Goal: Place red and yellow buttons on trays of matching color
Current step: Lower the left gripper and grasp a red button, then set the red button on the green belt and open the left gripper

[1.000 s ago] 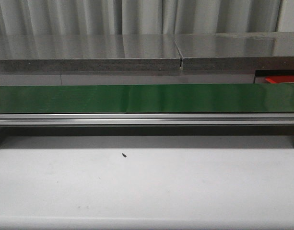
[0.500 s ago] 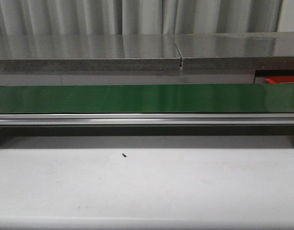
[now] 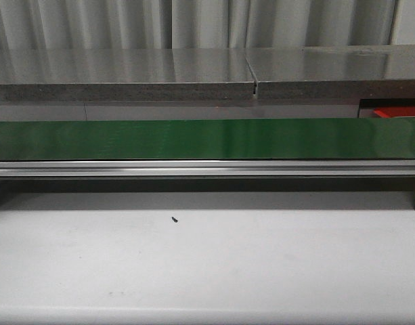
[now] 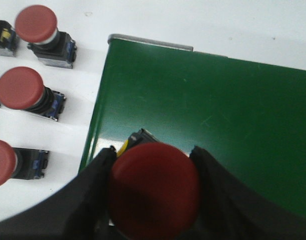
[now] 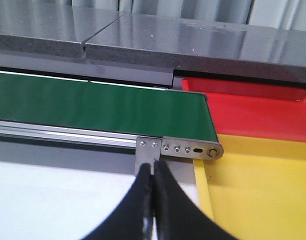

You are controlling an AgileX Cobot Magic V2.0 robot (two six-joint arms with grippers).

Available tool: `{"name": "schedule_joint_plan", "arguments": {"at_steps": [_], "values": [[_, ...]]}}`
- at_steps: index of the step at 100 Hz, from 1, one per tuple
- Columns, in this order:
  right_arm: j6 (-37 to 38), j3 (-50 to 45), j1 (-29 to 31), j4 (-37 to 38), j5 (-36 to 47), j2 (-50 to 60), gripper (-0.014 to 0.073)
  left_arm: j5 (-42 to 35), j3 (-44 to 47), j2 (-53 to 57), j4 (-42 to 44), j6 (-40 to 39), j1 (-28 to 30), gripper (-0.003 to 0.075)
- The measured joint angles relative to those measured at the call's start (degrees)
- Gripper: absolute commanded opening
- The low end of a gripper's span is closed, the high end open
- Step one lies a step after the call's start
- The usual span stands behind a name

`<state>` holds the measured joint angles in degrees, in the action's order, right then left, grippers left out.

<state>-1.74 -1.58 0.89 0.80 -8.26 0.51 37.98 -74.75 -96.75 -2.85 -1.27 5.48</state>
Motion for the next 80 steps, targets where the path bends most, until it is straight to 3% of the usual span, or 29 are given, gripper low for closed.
{"name": "schedule_joint_plan", "arguments": {"at_steps": [29,36,44,56,63,69,80], "values": [[0.0,0.0,0.0,0.0,0.0,0.0,-0.0066,0.3,-2.7,-5.7,-0.8,0.1,-0.1,0.0003],[0.0,0.0,0.0,0.0,0.0,0.0,-0.0066,0.6,-3.2,-5.9,-1.1,0.2,-0.1,0.0069],[0.0,0.0,0.0,0.0,0.0,0.0,-0.0066,1.2,-3.8,-6.1,-1.5,1.3,-0.1,0.0206],[0.0,0.0,0.0,0.0,0.0,0.0,-0.0066,3.0,-5.3,-6.1,-2.3,2.8,-0.1,0.0503],[0.0,0.0,0.0,0.0,0.0,0.0,-0.0066,3.7,-6.7,-6.1,-2.9,3.3,-0.1,0.0618],[0.0,0.0,0.0,0.0,0.0,0.0,-0.0066,4.6,-8.1,-6.1,-3.2,3.6,-0.1,0.0657],[0.0,0.0,0.0,0.0,0.0,0.0,-0.0066,7.1,-11.0,-6.1,-3.4,3.6,-0.1,0.0659]]}}
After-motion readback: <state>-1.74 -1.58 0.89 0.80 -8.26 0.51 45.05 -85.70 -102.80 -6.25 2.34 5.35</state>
